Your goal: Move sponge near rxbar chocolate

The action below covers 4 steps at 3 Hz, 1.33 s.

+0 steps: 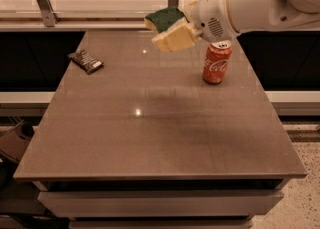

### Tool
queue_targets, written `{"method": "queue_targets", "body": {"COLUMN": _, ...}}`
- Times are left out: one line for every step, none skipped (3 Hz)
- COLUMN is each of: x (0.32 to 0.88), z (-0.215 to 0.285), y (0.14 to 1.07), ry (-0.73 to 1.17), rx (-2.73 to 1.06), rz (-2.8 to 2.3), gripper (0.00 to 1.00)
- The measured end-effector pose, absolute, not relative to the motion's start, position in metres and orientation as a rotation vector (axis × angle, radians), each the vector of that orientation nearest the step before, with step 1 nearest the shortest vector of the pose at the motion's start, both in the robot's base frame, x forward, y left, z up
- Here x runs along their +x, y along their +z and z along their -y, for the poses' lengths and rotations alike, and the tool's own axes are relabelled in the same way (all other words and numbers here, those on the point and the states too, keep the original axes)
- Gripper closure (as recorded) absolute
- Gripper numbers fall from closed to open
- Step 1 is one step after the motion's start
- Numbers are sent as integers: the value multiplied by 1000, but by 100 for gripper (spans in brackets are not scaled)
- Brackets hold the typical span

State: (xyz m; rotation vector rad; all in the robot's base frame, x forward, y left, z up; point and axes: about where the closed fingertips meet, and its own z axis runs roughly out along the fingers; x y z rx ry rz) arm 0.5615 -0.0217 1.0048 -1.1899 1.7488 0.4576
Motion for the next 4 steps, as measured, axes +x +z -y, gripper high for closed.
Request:
{"method": "queue_targets", "body": {"x": 600, "z": 9, "y": 1010, "ry": 461, "rx": -1154, "rz": -1745, "gripper": 100}}
{"method": "queue_targets", "body": {"x": 636, "z": 0, "y": 1014, "ry": 472, "rx": -1115, "rz": -1703, "gripper": 100}}
{"method": "queue_targets", "body": {"x": 636, "z": 0, "y": 1014, "ry": 472, "rx": -1115, "rz": -1703, "gripper": 100}}
{"method": "queue_targets", "body": {"x": 644, "z": -5, "y": 1019, "ry": 453, "rx": -1128, "rz": -1698, "gripper": 100}}
